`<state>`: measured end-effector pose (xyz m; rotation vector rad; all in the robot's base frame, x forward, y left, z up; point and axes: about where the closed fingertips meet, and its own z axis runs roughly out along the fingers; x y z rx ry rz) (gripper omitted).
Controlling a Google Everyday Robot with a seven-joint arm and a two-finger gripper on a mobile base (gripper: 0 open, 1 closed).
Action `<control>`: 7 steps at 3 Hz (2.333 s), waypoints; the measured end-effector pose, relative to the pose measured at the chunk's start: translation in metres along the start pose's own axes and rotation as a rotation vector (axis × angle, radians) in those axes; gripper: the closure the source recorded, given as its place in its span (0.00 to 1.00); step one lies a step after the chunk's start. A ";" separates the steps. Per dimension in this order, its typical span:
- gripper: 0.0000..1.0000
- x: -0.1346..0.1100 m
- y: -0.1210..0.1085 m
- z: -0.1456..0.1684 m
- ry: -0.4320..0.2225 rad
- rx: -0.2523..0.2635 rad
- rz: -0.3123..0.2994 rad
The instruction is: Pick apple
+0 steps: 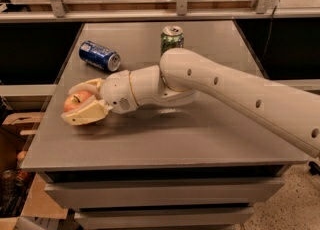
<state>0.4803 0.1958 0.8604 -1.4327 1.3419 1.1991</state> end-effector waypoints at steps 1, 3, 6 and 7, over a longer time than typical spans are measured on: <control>1.00 0.000 0.000 0.000 0.000 0.000 0.000; 1.00 0.000 0.000 0.000 0.000 0.000 0.000; 1.00 -0.066 -0.011 -0.048 -0.054 0.029 -0.122; 1.00 -0.066 -0.011 -0.048 -0.055 0.028 -0.122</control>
Offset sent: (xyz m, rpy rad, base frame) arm 0.0284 -0.0416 0.0658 0.0659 -0.1187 -0.0352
